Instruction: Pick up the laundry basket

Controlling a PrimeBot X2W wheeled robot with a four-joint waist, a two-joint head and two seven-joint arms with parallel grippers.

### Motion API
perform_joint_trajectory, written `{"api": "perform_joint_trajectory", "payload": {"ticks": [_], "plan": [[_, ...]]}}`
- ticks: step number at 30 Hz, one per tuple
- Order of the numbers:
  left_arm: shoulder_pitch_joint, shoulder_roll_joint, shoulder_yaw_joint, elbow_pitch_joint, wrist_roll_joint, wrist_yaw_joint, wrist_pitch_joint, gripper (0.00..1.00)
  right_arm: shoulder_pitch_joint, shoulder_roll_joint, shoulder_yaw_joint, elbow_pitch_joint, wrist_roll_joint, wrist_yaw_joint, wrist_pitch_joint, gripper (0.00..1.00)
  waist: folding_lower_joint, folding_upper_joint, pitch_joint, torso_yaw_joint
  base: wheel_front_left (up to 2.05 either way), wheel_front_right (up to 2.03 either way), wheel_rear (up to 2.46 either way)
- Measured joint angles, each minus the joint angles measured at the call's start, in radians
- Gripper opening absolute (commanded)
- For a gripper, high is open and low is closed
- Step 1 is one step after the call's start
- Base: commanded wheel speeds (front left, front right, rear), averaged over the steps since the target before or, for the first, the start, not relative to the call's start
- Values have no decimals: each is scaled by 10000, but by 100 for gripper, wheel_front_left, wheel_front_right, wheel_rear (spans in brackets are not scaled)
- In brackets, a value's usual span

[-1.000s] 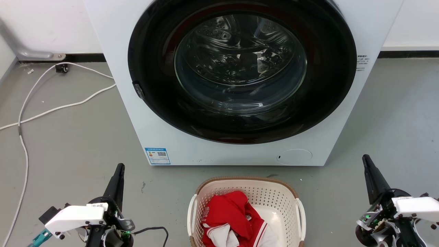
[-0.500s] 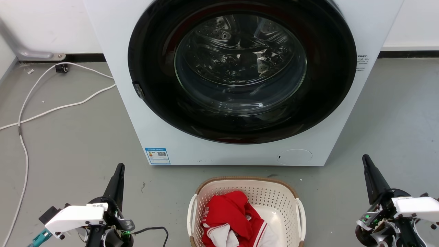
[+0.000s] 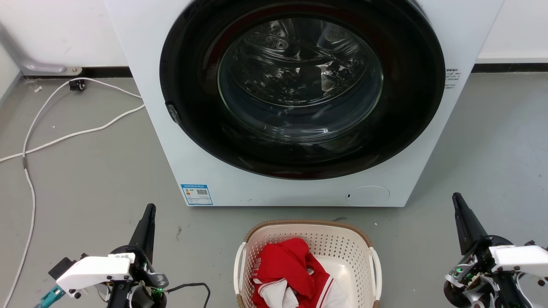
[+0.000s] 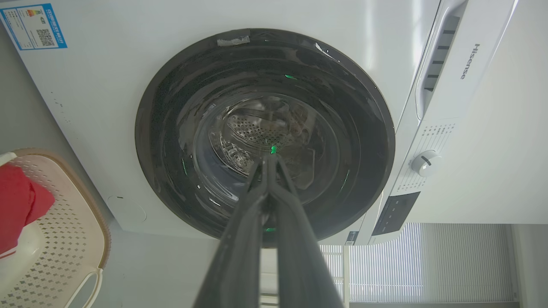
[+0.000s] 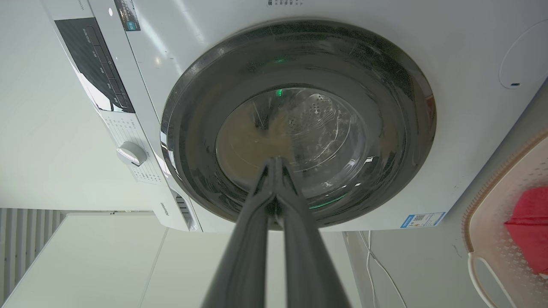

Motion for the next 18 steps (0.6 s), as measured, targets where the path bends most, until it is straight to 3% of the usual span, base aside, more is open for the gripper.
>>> {"api": "perform_joint_trajectory", "payload": {"ticks": [5, 6, 18], "plan": [[0, -2, 4, 0, 0, 0, 0, 0, 0, 2, -4, 0, 0, 0, 4, 0, 0, 0, 0, 0, 0, 0, 0], [0, -2, 6, 0, 0, 0, 0, 100, 0, 2, -4, 0, 0, 0, 4, 100, 0, 0, 0, 0, 0, 0, 0], [437, -71, -169, 192, 155, 13, -374, 100, 527, 61, 198, 125, -198, -4, -368, 100, 0, 0, -5, 0, 0, 0, 0]]}}
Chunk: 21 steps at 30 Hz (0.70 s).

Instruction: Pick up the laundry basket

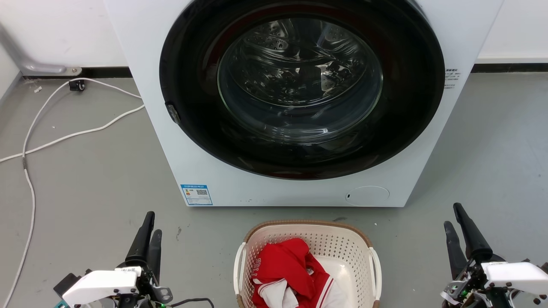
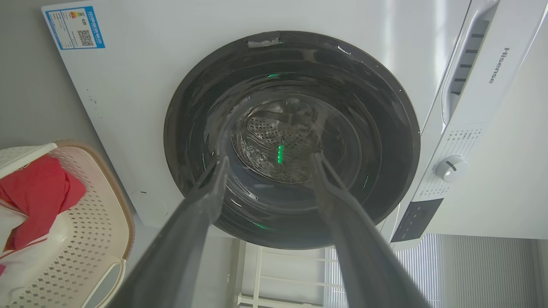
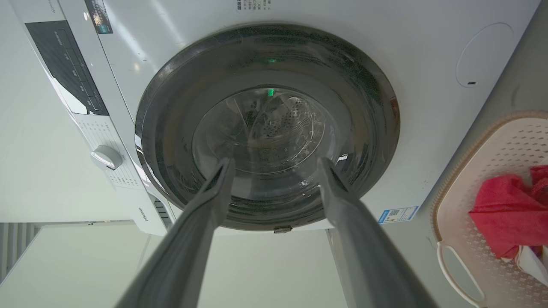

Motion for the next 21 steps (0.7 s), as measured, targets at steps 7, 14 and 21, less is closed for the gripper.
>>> {"api": "perform_joint_trajectory", "payload": {"ticks": [7, 14, 21], "plan": [[128, 0, -23, -119, 259, 2, -326, 100, 137, 0, 56, -144, -433, 0, -324, 100, 0, 0, -6, 6, 0, 0, 0], [153, 2, 151, -211, 803, 0, -621, 100, 149, 2, -157, -349, -1450, 0, -631, 100, 0, 0, -4, 17, 0, 0, 0], [154, 4, 535, -493, 1810, 238, -892, 100, 149, 2, -339, -821, -3135, 0, -907, 100, 0, 0, 10, 34, 0, 0, 0]]}}
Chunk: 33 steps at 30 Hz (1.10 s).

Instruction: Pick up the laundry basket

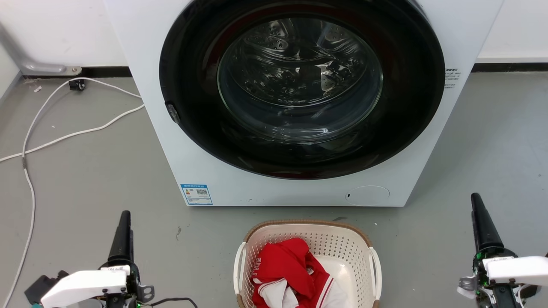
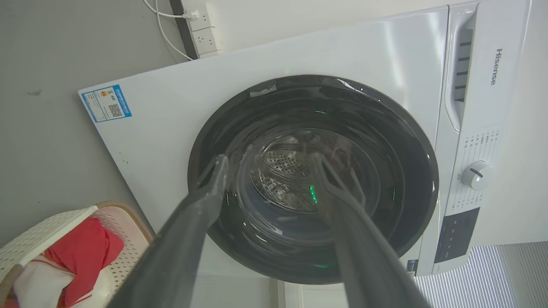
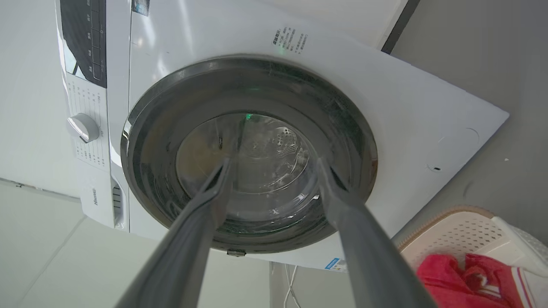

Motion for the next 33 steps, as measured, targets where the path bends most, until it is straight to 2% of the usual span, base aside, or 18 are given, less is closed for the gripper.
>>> {"api": "perform_joint_trajectory", "payload": {"ticks": [7, 11, 18, 33], "plan": [[0, -2, 165, -752, 997, 272, -265, 100, -4, 0, 46, -782, -1818, 0, -251, 100, 0, 0, 26, 23, 0, 0, 0], [0, 2, 61, -1319, 1939, 416, -412, 100, -4, 0, 270, -1208, -2947, 0, -384, 100, 0, 0, 44, 33, 0, 0, 0], [182, 4, -640, -2096, 3764, 731, -625, 100, -1, 0, 575, -1850, -4596, 2, -625, 100, 0, 0, 61, 35, 0, 0, 0], [412, 8, -2171, -2690, 7722, 740, -1087, 100, 375, 0, 570, -2019, -7225, 2, -1070, 100, 0, 0, 43, 3, 0, 0, 0]]}}
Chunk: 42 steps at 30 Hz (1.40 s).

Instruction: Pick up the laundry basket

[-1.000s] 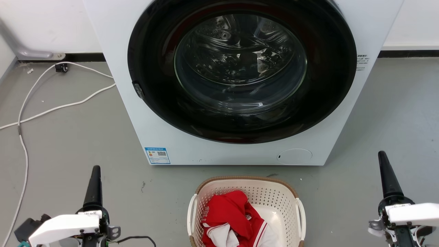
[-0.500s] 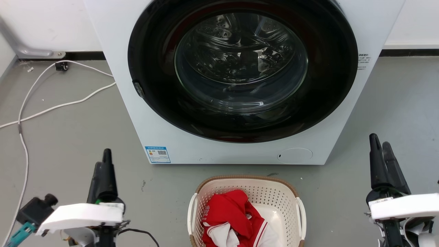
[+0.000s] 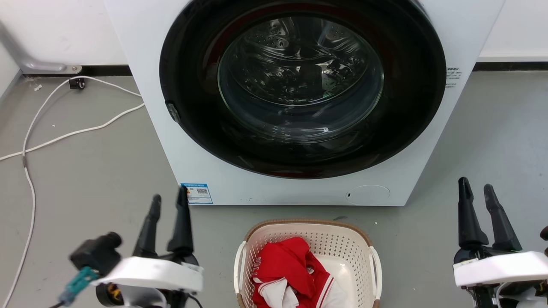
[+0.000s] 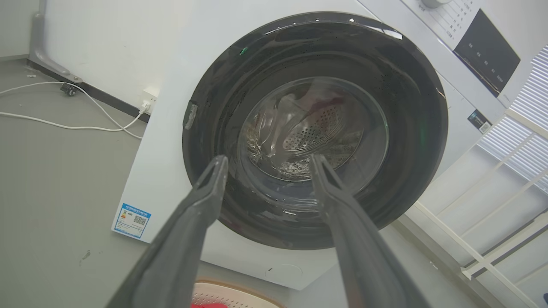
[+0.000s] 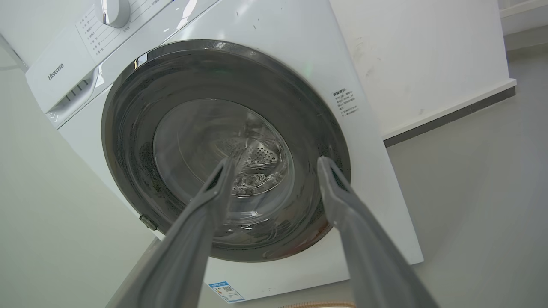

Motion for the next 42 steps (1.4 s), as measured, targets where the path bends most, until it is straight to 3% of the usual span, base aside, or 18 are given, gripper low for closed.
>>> {"api": "perform_joint_trajectory", "payload": {"ticks": [8, 18, 30, 36, 42], "plan": [[99, 111, -709, 435, 1687, 159, -207, 100, 233, 0, -56, 194, -1292, 2, -196, 100, 0, 0, -48, -15, 0, 0, 0], [101, 548, -1592, 545, 2951, 673, -464, 100, 354, -2, 0, 268, -2658, 2, -447, 100, 0, 0, -63, -36, 0, 0, 0], [22, 901, -2460, 706, 4004, 1273, -736, 100, 453, -4, 12, 362, -4226, 2, -729, 100, 0, 0, -52, -33, 0, 0, 0], [-36, 1037, -2857, 721, 4428, 1373, -842, 100, 458, -4, 40, 270, -4801, 4, -869, 100, 0, 0, -63, -26, 0, 0, 0], [16, 800, -2696, 562, 4211, 1266, -984, 100, 560, -4, 88, 232, -5051, 4, -970, 100, 0, 0, -90, -21, 0, 0, 0]]}}
